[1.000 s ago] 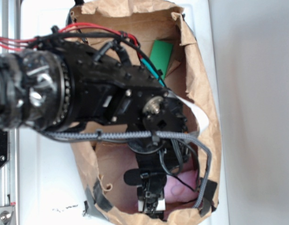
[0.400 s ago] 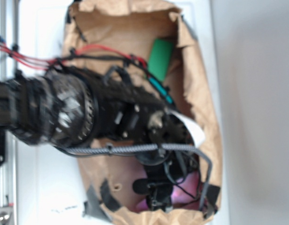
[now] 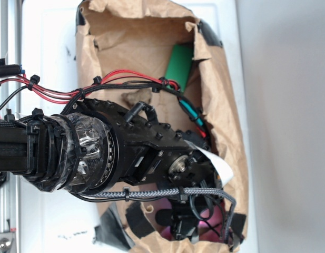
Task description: Grab the pink bunny.
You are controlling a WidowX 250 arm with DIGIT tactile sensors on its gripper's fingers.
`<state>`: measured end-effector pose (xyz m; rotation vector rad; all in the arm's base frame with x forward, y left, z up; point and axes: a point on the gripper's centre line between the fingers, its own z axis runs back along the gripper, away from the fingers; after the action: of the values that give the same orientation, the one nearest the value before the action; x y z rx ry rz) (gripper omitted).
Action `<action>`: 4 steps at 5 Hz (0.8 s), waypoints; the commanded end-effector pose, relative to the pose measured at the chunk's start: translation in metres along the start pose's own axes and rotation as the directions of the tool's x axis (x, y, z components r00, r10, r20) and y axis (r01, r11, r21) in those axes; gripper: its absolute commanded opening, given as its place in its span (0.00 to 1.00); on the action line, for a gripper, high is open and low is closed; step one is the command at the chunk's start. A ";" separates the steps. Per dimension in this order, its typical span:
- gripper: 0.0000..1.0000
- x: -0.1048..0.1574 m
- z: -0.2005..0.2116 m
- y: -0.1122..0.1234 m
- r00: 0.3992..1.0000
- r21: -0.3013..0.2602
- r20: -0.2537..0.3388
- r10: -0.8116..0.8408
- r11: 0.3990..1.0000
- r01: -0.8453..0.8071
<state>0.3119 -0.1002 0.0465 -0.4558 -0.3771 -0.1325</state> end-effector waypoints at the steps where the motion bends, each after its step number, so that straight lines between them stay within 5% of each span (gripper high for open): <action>1: 0.00 -0.008 -0.012 -0.026 0.999 0.051 0.031 -0.034 0.998 0.032; 4: 0.00 -0.012 -0.011 -0.029 0.998 0.068 0.062 -0.031 0.997 0.027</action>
<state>0.3020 -0.1151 0.0371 -0.3768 -0.4346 -0.0886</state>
